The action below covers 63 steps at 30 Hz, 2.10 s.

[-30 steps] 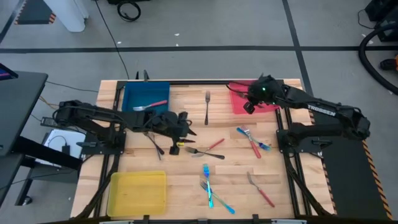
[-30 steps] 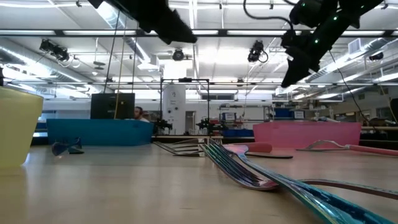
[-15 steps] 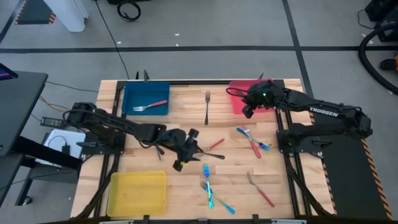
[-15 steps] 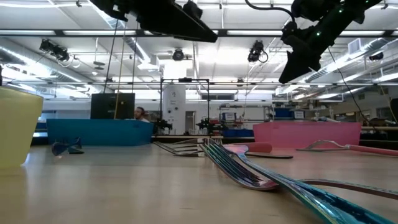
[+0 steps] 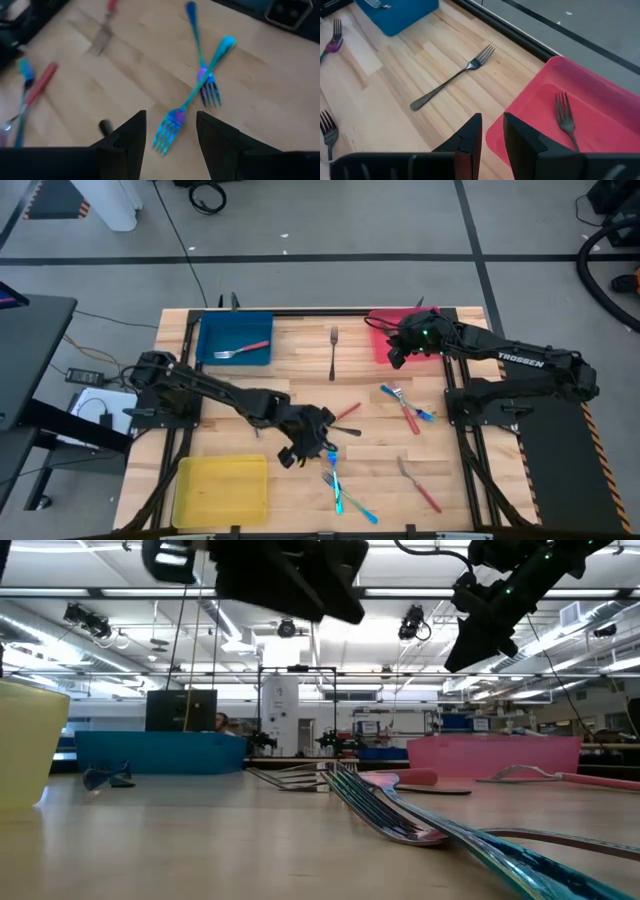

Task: Sort silverware by color (type)
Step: Put the blue fork into the yellow bin

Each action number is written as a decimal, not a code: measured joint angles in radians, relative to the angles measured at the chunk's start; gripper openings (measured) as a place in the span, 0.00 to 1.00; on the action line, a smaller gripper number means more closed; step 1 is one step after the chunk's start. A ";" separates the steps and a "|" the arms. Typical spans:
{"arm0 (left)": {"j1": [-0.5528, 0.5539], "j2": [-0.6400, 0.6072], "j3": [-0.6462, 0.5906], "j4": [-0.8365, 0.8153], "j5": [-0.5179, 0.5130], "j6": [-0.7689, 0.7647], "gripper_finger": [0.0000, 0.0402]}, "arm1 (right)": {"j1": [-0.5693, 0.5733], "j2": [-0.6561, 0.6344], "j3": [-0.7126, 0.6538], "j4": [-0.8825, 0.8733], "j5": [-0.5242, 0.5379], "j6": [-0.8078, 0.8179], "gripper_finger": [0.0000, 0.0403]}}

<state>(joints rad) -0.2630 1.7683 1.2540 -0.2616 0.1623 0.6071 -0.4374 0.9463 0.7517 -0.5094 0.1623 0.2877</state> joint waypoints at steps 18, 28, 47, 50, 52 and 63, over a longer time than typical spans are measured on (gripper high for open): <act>-0.041 0.197 0.035 0.158 0.000 0.060 0.43 | 0.000 0.001 0.000 0.014 -0.001 0.080 0.22; -0.023 0.249 0.047 0.132 0.002 0.140 0.43 | 0.024 0.001 0.000 0.034 -0.001 0.088 0.22; 0.010 0.297 0.085 0.135 0.079 0.149 0.43 | 0.080 0.001 0.000 0.053 0.000 0.111 0.22; 0.010 0.306 0.085 0.136 0.080 0.149 0.43 | 0.080 0.001 0.000 0.054 0.000 0.112 0.22; 0.010 0.318 0.085 0.141 0.080 0.149 0.43 | 0.079 0.001 0.000 0.056 0.000 0.113 0.22; 0.027 0.360 0.085 0.159 0.081 0.154 0.43 | 0.079 0.001 0.000 0.068 0.001 0.111 0.22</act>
<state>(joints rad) -0.2357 2.1288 1.3393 -0.1022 0.2434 0.7616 -0.3580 0.9470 0.7517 -0.4414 0.1630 0.3985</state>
